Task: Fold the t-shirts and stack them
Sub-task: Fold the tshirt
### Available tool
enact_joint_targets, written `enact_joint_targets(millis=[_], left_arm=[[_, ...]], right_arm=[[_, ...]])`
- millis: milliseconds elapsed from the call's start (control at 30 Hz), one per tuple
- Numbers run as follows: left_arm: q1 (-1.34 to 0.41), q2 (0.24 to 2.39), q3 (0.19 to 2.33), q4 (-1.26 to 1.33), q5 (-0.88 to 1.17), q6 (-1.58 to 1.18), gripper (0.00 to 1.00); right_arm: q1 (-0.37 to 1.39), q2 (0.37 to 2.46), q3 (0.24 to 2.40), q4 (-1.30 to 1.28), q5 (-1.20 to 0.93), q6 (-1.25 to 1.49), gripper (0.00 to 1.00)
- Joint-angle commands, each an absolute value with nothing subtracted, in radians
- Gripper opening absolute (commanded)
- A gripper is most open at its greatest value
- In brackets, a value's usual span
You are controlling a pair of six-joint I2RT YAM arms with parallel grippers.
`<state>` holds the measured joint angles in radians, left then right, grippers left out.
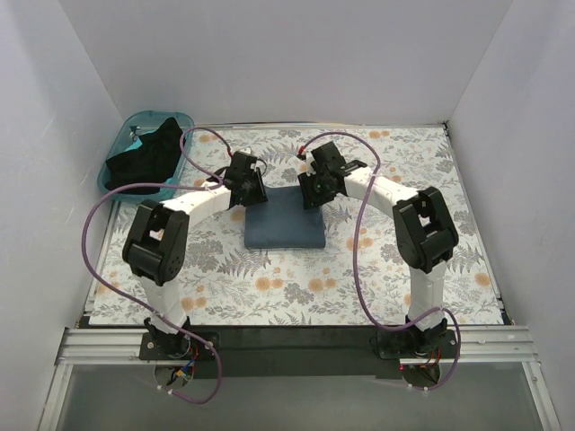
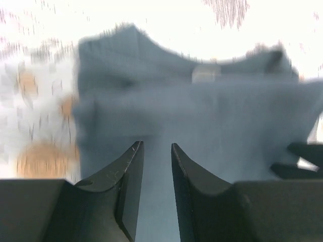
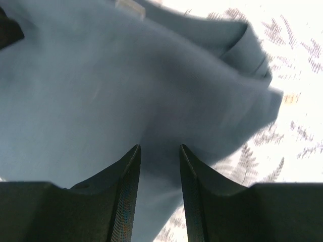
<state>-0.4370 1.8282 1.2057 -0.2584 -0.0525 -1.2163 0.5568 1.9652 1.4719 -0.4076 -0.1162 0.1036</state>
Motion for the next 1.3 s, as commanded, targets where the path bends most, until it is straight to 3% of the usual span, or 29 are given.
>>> enact_joint_targets(millis=[0, 233, 467, 600, 700, 1067, 1267], left_arm=[[-0.387, 1.913, 1.339, -0.235, -0.045, -1.235, 0.29], [-0.307, 2.082, 1.498, -0.265, 0.075, -1.255, 0.36], [-0.301, 1.907, 1.412, -0.258, 0.118, -1.275, 0.5], [-0.301, 1.824, 1.339, -0.219, 0.153, -1.296, 0.55], [-0.301, 1.835, 1.298, -0.183, 0.173, -1.298, 0.54], [-0.299, 2.063, 1.33, -0.043, 0.189, -1.266, 0.36], [-0.29, 2.12, 1.316, -0.006, 0.192, -1.266, 0.35]], right_arm=[[0.52, 2.035, 1.581, -0.361, -0.13, 0.11, 0.37], [0.411, 2.1, 1.661, -0.279, -0.254, 0.198, 0.38], [0.387, 2.01, 1.588, -0.14, -0.495, 0.239, 0.4], [0.385, 1.947, 1.413, 0.071, -0.595, 0.326, 0.41], [0.379, 1.968, 1.379, 0.14, -0.637, 0.36, 0.41], [0.284, 2.19, 1.396, 0.261, -0.663, 0.455, 0.41], [0.239, 2.267, 1.39, 0.273, -0.676, 0.469, 0.41]])
